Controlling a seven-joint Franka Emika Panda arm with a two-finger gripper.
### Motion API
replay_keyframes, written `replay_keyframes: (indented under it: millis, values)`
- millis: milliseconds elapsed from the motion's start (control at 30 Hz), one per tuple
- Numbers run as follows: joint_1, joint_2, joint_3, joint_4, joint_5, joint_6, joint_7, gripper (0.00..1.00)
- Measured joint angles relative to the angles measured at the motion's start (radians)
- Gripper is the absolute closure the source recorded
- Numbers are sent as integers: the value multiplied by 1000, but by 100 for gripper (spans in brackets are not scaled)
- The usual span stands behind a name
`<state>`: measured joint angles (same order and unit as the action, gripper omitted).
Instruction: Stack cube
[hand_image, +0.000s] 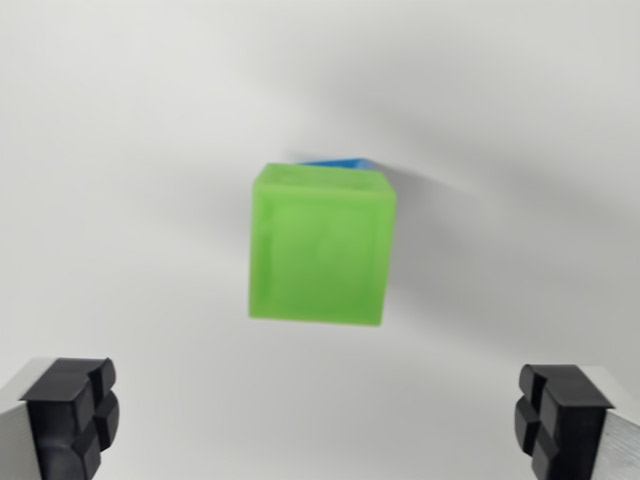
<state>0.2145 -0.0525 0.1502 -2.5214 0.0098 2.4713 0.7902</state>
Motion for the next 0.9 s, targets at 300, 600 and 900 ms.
replay_keyframes:
  millis: [300,600,900]
  values:
    - [0,-82,0,33,14,-113,-11,0]
    - [0,-144,-1,75,22,-216,-17,0]
    - [0,-190,-3,123,26,-310,-22,0]
